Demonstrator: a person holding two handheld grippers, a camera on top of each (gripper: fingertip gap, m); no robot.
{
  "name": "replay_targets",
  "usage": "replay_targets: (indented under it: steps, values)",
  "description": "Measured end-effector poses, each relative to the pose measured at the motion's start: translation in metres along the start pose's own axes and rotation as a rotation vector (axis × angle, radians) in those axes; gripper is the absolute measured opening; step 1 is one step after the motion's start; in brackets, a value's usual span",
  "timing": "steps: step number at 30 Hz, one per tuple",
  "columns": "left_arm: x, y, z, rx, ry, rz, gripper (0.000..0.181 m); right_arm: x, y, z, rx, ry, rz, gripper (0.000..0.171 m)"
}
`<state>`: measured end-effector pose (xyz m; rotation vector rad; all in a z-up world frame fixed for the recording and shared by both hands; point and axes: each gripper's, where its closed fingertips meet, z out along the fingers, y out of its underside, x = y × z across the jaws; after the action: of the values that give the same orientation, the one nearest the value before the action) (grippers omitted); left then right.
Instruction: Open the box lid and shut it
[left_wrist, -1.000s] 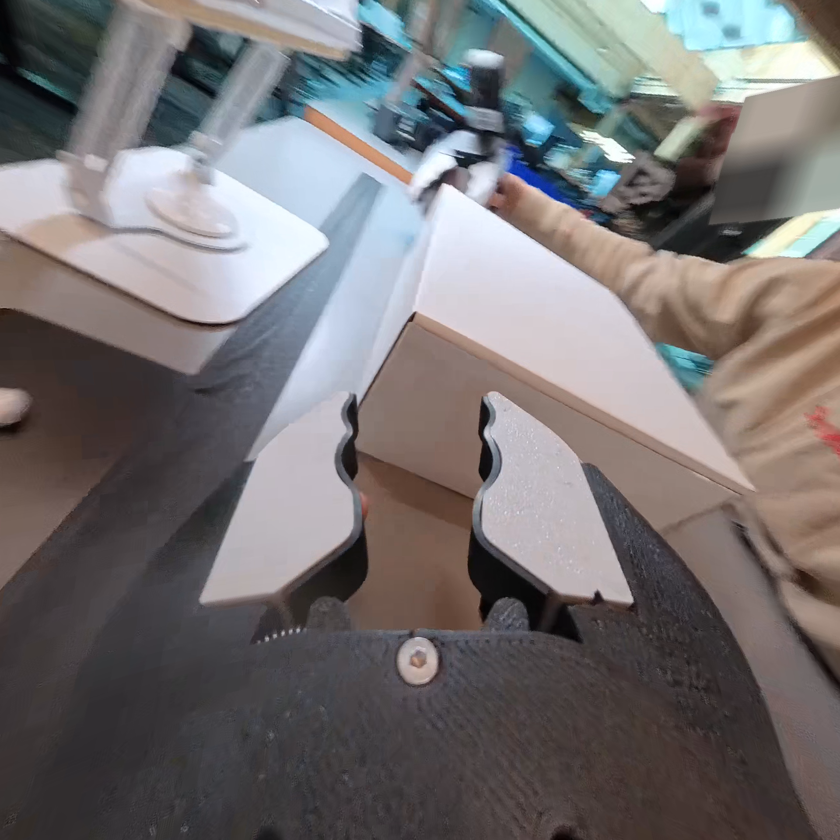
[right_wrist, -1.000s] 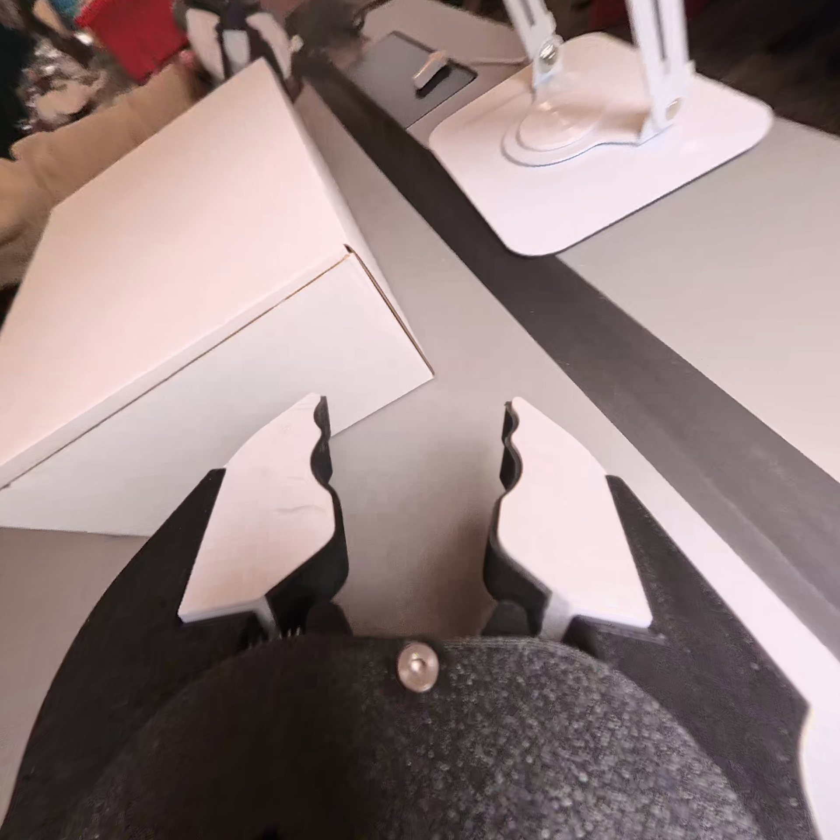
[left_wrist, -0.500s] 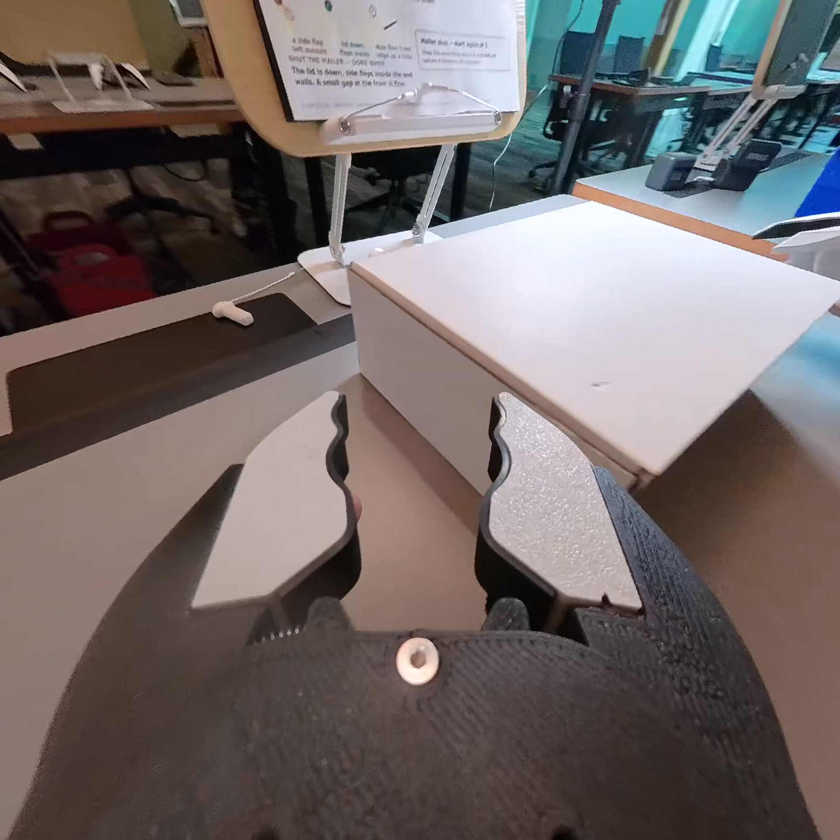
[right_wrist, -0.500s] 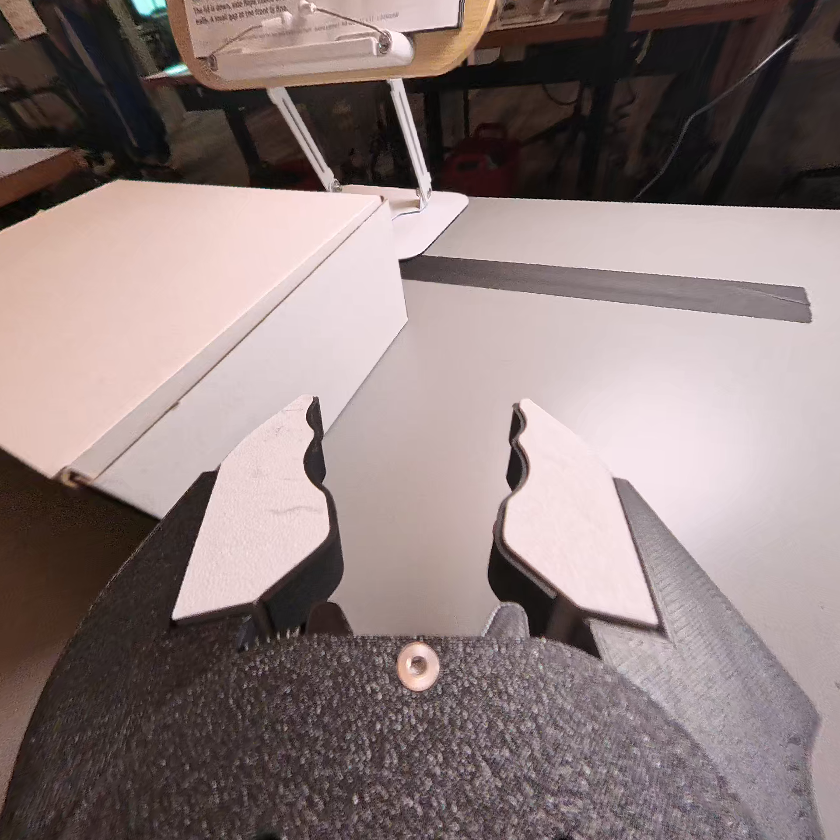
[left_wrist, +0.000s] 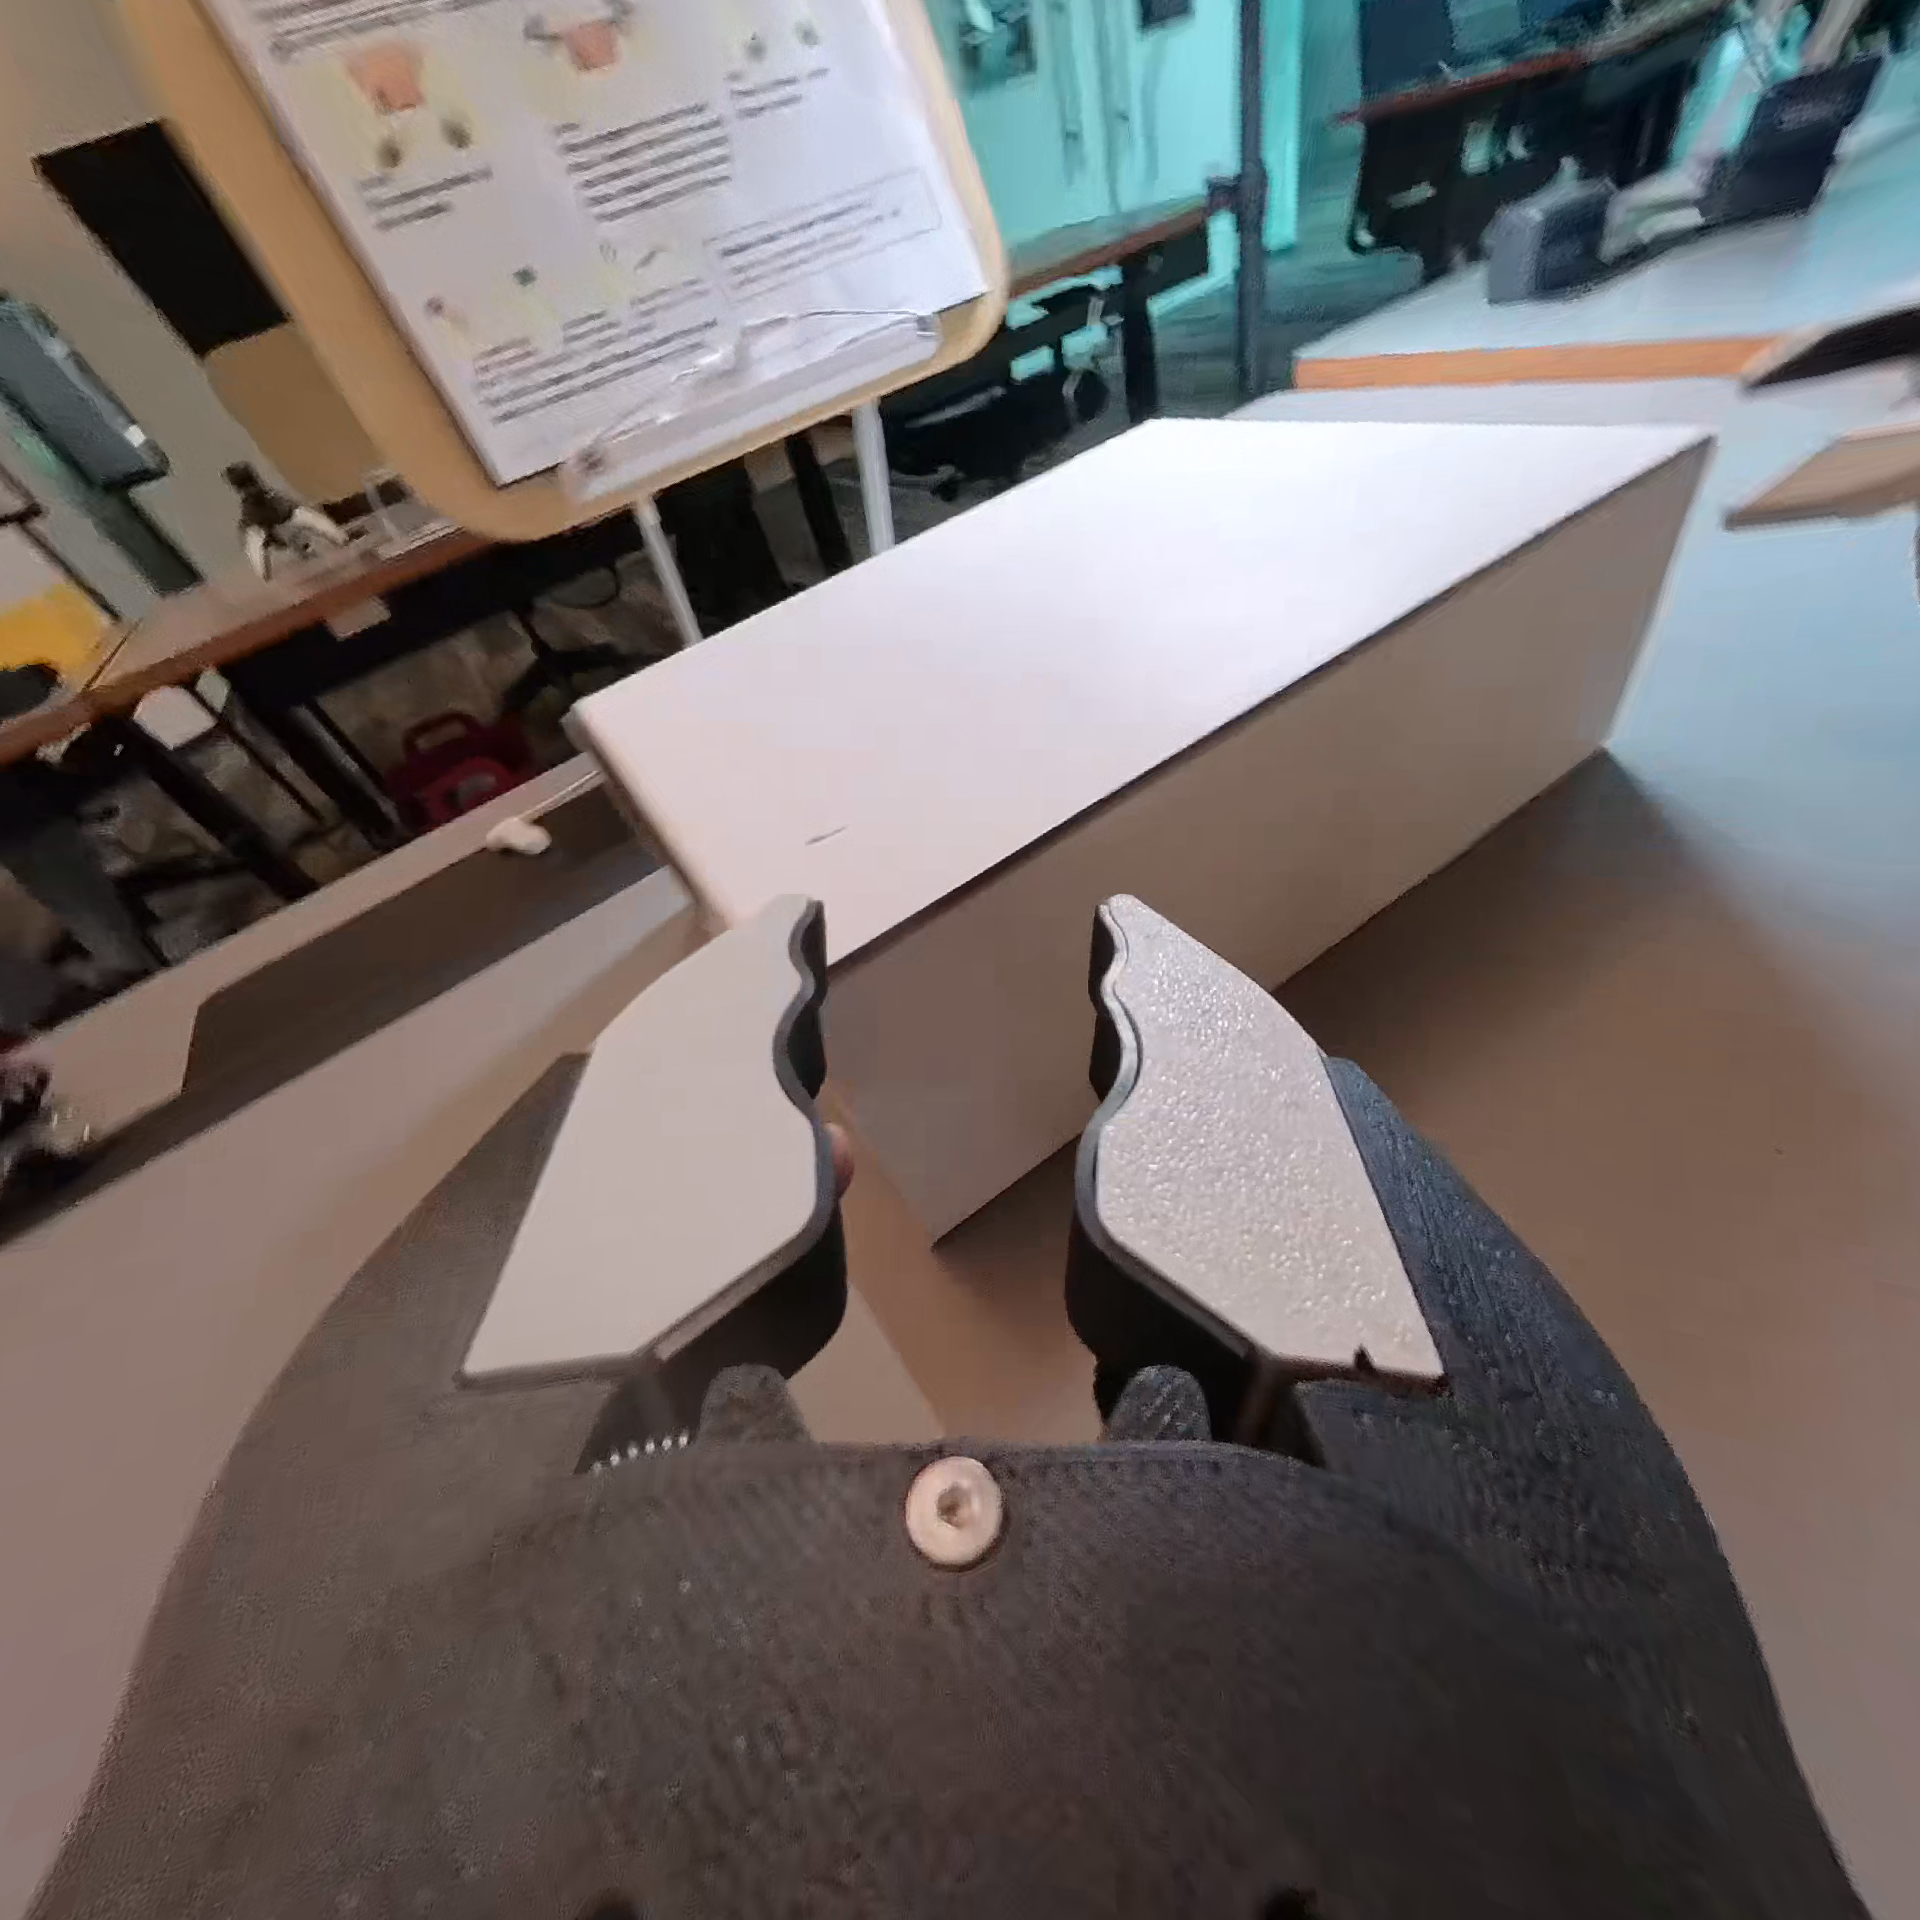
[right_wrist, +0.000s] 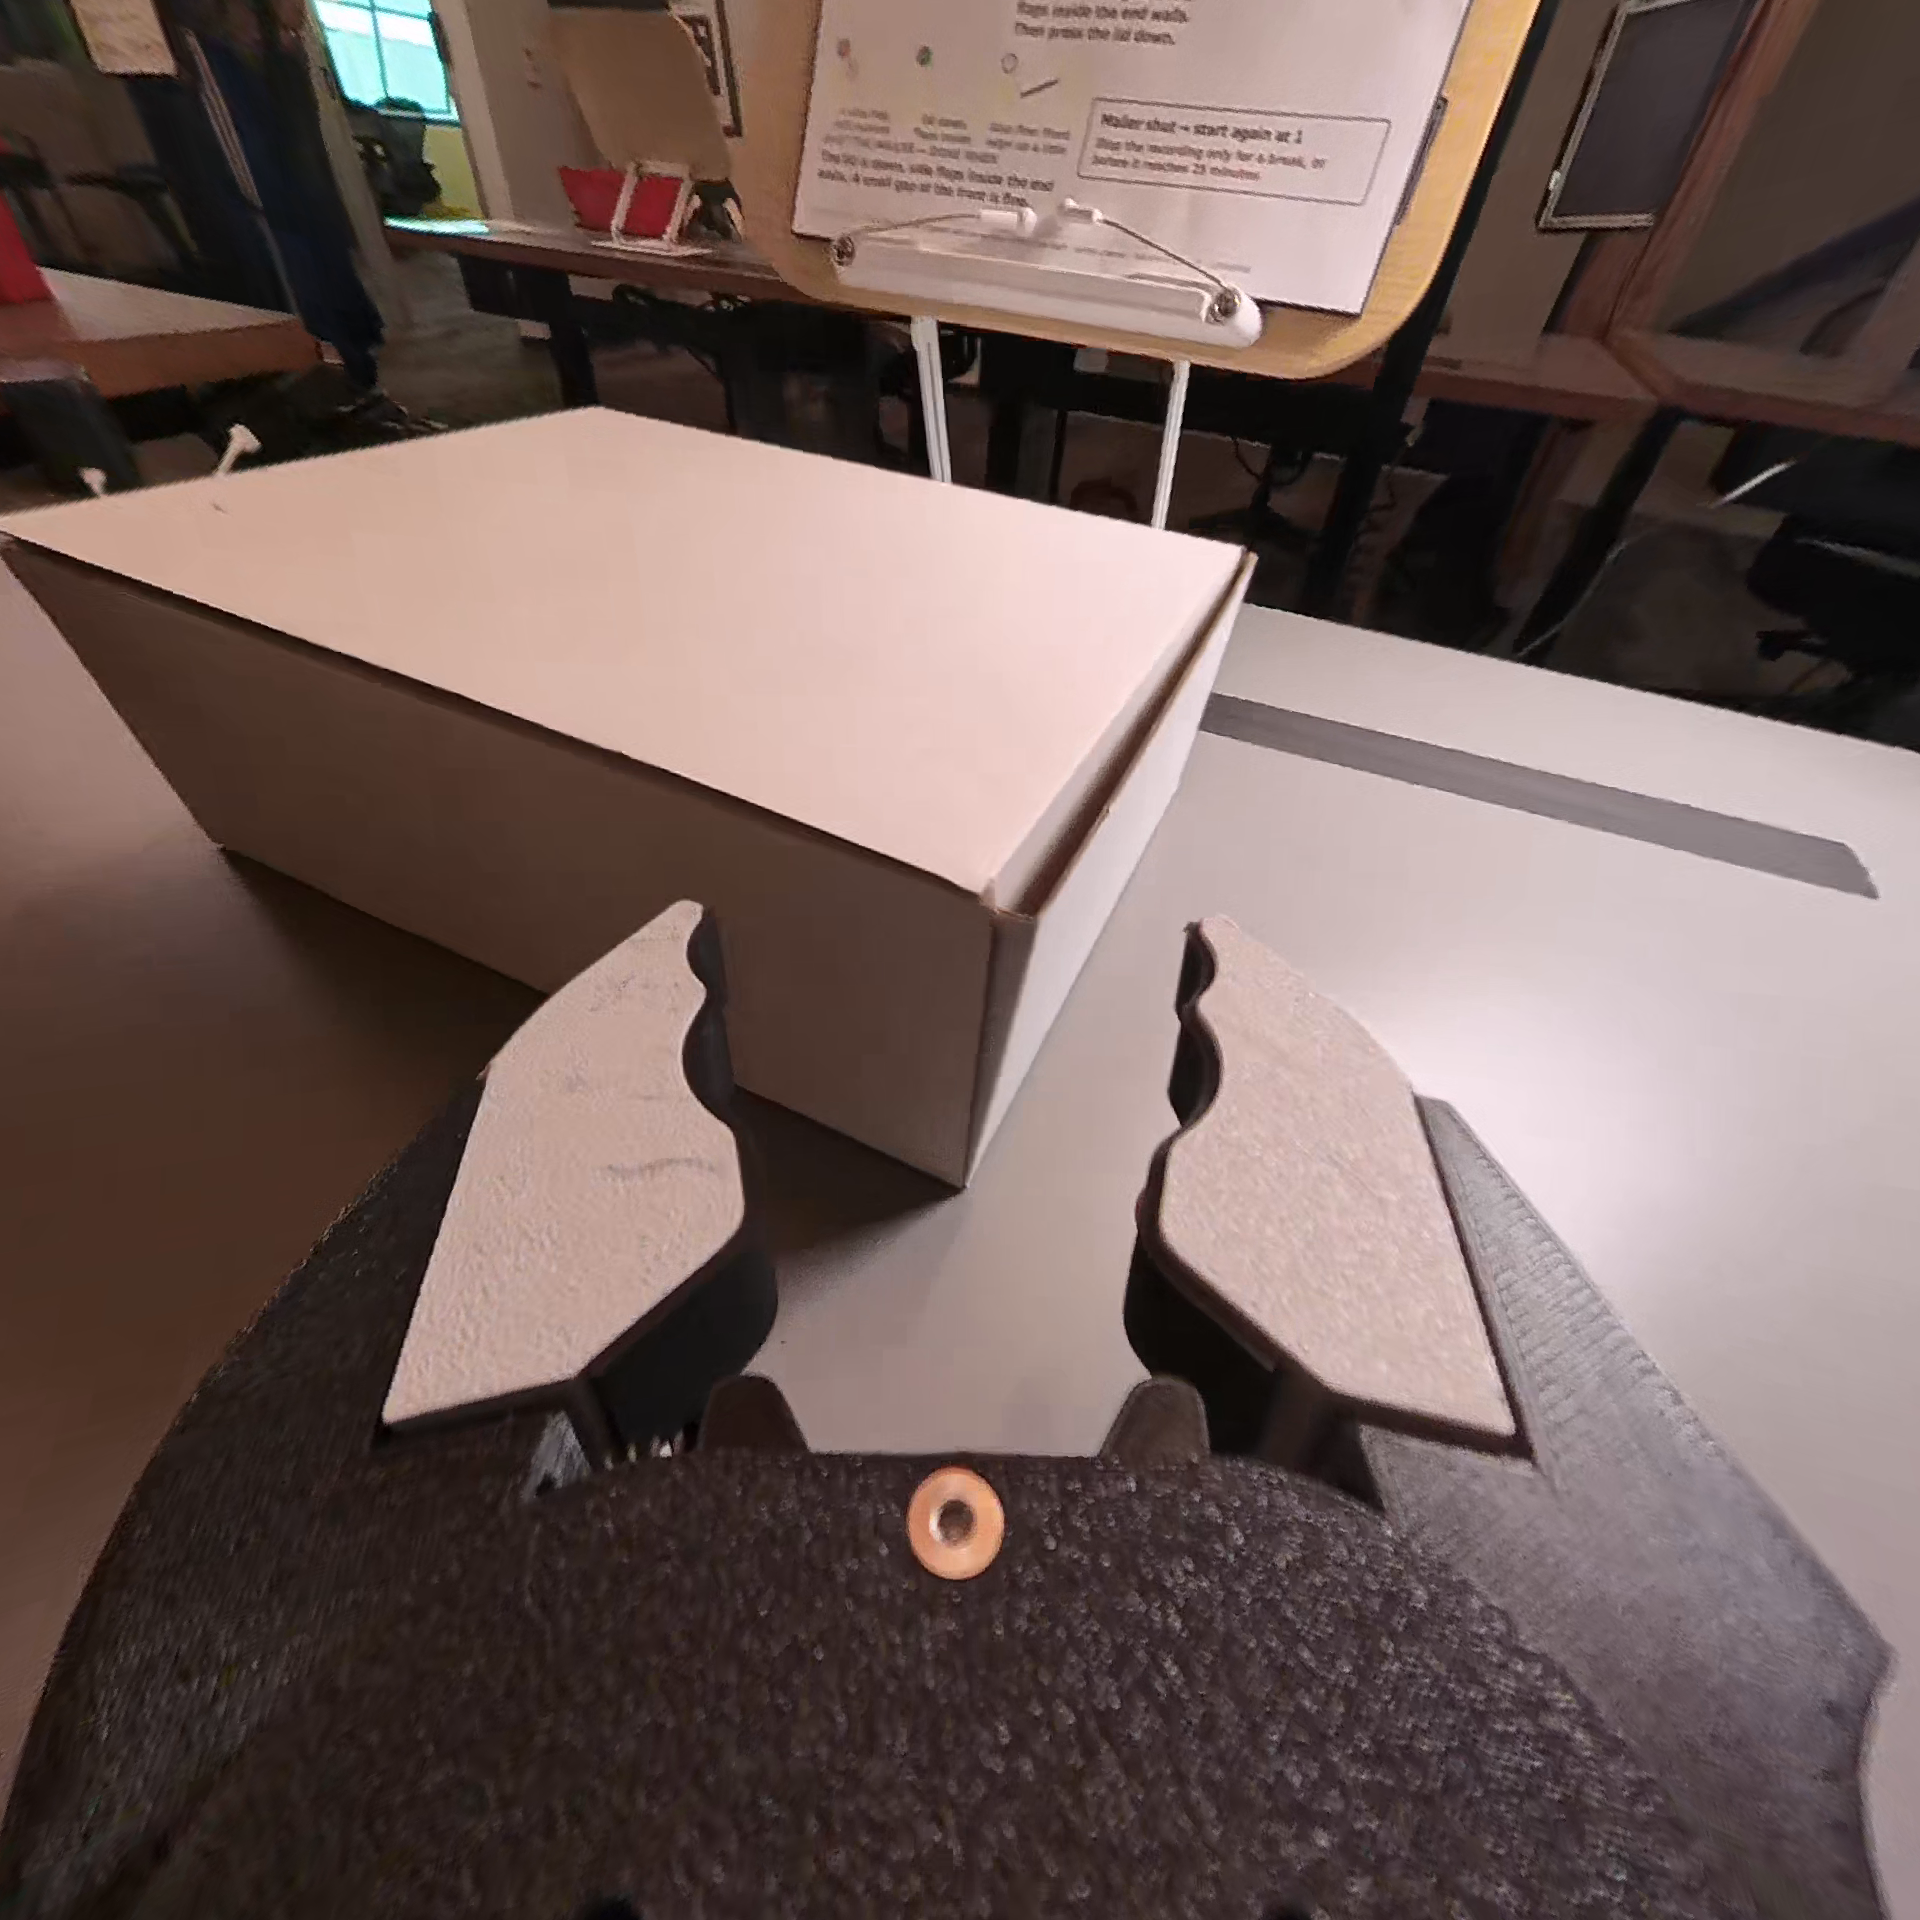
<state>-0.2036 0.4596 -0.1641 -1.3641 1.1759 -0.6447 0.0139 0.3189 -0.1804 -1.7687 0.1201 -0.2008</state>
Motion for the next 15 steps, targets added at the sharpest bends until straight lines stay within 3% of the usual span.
replay_targets:
  steps: [8, 11, 15]
  values:
    - [0.045, -0.025, 0.051, -0.191, 0.209, 0.549, 0.036, 0.05, -0.059, 0.003, 0.082, 0.067, 0.011, 0.084]
    - [0.056, -0.013, 0.067, -0.324, 0.363, 0.67, 0.035, 0.067, -0.069, 0.011, 0.067, 0.07, -0.009, 0.082]
    - [0.063, -0.014, 0.08, -0.385, 0.462, 0.799, 0.035, 0.078, -0.076, 0.029, 0.042, 0.021, -0.03, 0.078]
